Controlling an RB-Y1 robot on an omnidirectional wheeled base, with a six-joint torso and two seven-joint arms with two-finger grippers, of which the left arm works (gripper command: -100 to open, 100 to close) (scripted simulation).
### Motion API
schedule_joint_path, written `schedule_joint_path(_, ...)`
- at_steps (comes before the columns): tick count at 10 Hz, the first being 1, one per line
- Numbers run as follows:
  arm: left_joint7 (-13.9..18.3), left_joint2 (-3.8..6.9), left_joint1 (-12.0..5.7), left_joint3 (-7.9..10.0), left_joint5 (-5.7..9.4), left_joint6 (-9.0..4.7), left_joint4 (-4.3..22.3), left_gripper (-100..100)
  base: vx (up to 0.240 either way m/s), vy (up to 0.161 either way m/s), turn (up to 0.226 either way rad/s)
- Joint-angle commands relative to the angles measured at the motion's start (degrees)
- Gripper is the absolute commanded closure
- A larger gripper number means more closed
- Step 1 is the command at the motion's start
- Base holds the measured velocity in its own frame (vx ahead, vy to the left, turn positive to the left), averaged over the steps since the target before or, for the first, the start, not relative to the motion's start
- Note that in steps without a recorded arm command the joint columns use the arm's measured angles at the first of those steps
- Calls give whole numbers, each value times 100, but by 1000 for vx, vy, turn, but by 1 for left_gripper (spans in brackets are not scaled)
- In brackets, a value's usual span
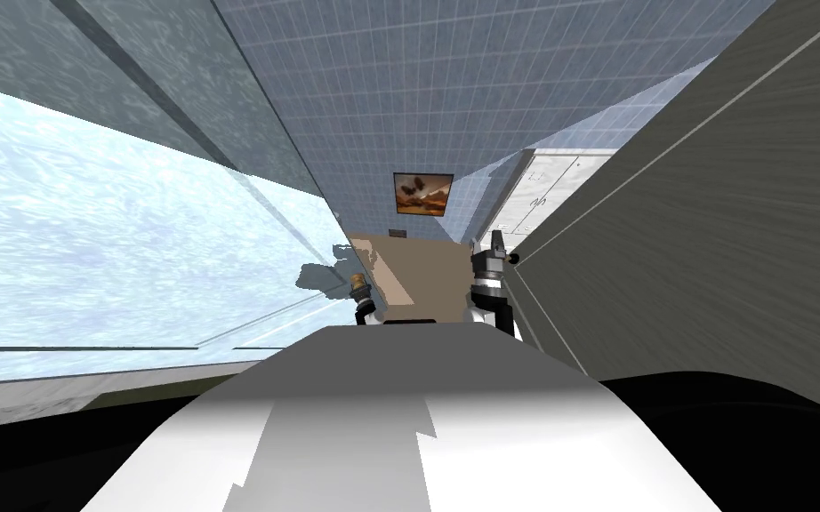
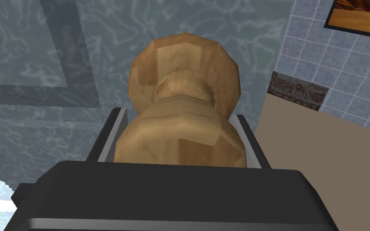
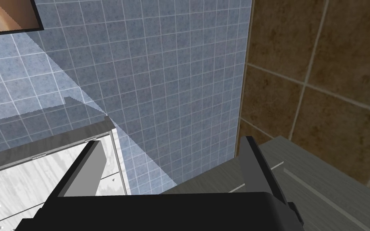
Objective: Push the door open
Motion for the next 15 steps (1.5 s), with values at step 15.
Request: schedule_joint_path(15,38,55,24,302,390,-60,-31,100,112,16,19)
